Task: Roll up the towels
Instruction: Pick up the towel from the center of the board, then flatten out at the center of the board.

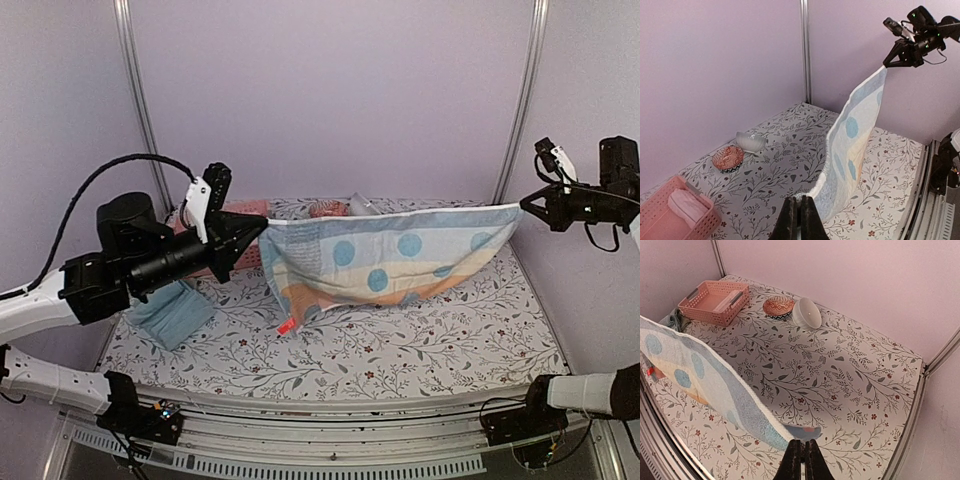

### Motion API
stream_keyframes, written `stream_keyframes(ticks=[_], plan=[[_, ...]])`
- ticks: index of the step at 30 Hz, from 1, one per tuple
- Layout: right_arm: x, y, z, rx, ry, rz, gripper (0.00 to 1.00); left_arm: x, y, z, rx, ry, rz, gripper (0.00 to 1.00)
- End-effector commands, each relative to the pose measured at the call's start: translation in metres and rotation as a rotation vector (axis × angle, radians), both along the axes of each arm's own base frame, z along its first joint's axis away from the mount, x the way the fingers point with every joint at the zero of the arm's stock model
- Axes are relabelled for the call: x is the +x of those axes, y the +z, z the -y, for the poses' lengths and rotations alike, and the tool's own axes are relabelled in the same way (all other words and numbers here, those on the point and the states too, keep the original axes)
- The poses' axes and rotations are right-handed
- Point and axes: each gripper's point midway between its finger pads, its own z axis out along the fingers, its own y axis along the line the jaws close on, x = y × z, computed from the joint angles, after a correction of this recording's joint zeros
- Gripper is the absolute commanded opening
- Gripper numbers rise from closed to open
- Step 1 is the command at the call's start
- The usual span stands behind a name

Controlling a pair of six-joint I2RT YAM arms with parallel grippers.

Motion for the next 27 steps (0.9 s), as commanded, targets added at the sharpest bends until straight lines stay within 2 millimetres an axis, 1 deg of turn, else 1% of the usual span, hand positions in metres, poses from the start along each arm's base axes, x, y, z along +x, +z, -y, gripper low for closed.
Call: stream_keyframes(ticks=[1,2,4,5,6,8,10,11,12,13,14,15,16,17,18,19,20,21,22,23,24,26,27], plan=[[-0.052,0.000,-0.017,0.016,0.052,0.017,0.02,-0.042,0.024,-0.003,-0.148,-0.078,0.047,0.00],[-0.058,-0.003,-0.019,0.018,0.053,0.013,0.02,-0.047,0.023,-0.006,-0.162,-0.080,0.048,0.00],[-0.059,-0.011,-0.016,0.014,0.034,-0.005,0.02,-0.048,0.018,-0.007,-0.160,-0.069,0.059,0.00],[-0.055,-0.016,-0.013,0.007,0.020,-0.011,0.02,-0.042,0.011,-0.007,-0.138,-0.038,0.066,0.00],[-0.049,-0.023,-0.010,0.001,0.004,-0.024,0.02,-0.031,0.002,-0.010,-0.107,0.028,0.071,0.00],[-0.030,-0.041,-0.001,-0.011,-0.027,-0.058,0.02,-0.001,-0.021,-0.008,-0.018,0.161,0.053,0.00],[-0.003,-0.061,0.009,-0.018,-0.051,-0.099,0.02,0.035,-0.043,0.000,0.051,0.224,-0.025,0.00],[0.011,-0.080,0.015,-0.023,-0.070,-0.134,0.02,0.056,-0.056,0.004,0.073,0.238,-0.093,0.00],[0.027,-0.097,0.022,-0.029,-0.089,-0.165,0.02,0.077,-0.072,0.011,0.098,0.244,-0.164,0.00],[0.044,-0.110,0.028,-0.035,-0.108,-0.182,0.02,0.098,-0.090,0.016,0.125,0.254,-0.232,0.00],[0.063,-0.124,0.033,-0.034,-0.120,-0.206,0.02,0.119,-0.102,0.021,0.147,0.270,-0.278,0.00],[0.082,-0.138,0.038,-0.037,-0.133,-0.230,0.02,0.140,-0.120,0.026,0.183,0.294,-0.316,0.00],[0.104,-0.146,0.045,-0.043,-0.158,-0.238,0.02,0.161,-0.137,0.028,0.217,0.329,-0.347,0.00],[0.125,-0.160,0.051,-0.049,-0.180,-0.267,0.02,0.184,-0.152,0.026,0.248,0.365,-0.376,0.05],[0.144,-0.168,0.055,-0.049,-0.198,-0.292,0.04,0.201,-0.167,0.031,0.280,0.380,-0.406,0.15],[0.161,-0.183,0.060,-0.056,-0.217,-0.327,0.11,0.221,-0.181,0.025,0.309,0.420,-0.446,0.31],[0.176,-0.190,0.064,-0.052,-0.240,-0.346,0.16,0.236,-0.206,0.023,0.348,0.447,-0.493,0.39],[0.186,-0.201,0.067,-0.045,-0.258,-0.377,0.20,0.249,-0.213,0.027,0.349,0.455,-0.515,0.44],[0.192,-0.198,0.069,-0.037,-0.270,-0.379,0.25,0.253,-0.213,0.027,0.350,0.462,-0.526,0.47],[0.194,-0.190,0.067,-0.029,-0.269,-0.368,0.30,0.253,-0.211,0.028,0.347,0.461,-0.528,0.50],[0.192,-0.181,0.066,-0.016,-0.265,-0.356,0.35,0.249,-0.205,0.029,0.334,0.449,-0.525,0.52],[0.175,-0.169,0.059,-0.006,-0.246,-0.333,0.42,0.237,-0.193,0.031,0.304,0.417,-0.508,0.55],[0.165,-0.165,0.054,-0.003,-0.230,-0.325,0.46,0.229,-0.193,0.031,0.301,0.401,-0.503,0.57]])
